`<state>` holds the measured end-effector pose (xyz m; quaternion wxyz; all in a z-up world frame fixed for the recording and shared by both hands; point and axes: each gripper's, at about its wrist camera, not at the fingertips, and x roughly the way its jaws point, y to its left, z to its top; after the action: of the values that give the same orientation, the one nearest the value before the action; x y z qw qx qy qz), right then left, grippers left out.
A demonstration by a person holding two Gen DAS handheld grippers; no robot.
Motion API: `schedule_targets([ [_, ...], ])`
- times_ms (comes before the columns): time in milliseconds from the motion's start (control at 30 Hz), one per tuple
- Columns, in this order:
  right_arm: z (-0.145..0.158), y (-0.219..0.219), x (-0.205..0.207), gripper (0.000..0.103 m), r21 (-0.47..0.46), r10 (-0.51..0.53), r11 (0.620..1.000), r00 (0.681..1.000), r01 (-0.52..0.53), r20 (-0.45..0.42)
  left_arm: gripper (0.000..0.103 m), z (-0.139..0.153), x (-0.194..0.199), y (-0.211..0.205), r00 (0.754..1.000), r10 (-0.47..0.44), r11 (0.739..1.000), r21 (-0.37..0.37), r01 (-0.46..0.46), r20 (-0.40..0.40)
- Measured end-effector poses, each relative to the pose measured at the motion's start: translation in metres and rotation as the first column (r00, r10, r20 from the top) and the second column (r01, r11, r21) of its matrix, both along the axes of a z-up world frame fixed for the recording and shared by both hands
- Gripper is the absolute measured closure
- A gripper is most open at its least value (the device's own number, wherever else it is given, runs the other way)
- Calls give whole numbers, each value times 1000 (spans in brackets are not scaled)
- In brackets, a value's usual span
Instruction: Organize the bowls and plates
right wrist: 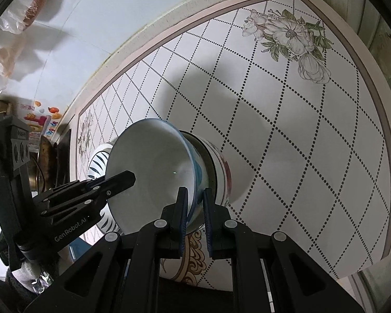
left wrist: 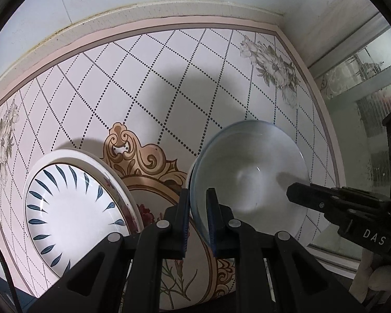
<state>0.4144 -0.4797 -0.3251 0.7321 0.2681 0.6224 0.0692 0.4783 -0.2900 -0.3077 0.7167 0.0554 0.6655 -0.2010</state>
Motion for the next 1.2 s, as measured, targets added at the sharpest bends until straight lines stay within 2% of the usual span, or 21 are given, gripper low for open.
schedule_targets([
  [333,-5,-3,0,87,9,-13,1000,1000,13,-15,93,-3,-2,-4,1000,-17,1000,14,17,11],
  [567,2,-4,0,84,0,-34,999,999,34,-36,92,5,-7,-1,1000,-26,999,35,27,-15],
  [600,8,-2,0,81,-26,-28,999,999,27,-34,92,10,-8,0,999,-34,999,41,34,-13],
  [700,32,5,-5,57,-100,-8,995,1000,7,-3,90,30,-14,4,998,-53,998,42,52,28],
  [767,53,12,-10,50,-157,10,988,999,-5,30,87,45,-17,7,997,-60,998,29,59,53],
  [900,88,19,-20,29,-221,31,975,995,-10,91,64,77,-20,13,994,-59,998,-22,62,90],
  [933,95,20,-22,25,-227,33,974,994,-10,100,52,83,-20,15,993,-59,998,-31,62,98],
  [967,103,22,-25,24,-231,37,973,993,-11,110,44,90,-20,16,993,-58,997,-41,63,106],
  [1000,109,22,-27,22,-231,40,973,992,-12,116,31,95,-20,17,992,-58,997,-49,64,117],
  [1133,134,25,-36,14,-257,49,966,988,-11,144,17,112,-19,25,989,-53,995,-71,64,139],
  [1200,146,27,-41,13,-289,53,957,985,-3,166,16,118,-21,28,989,-50,994,-86,63,137],
])
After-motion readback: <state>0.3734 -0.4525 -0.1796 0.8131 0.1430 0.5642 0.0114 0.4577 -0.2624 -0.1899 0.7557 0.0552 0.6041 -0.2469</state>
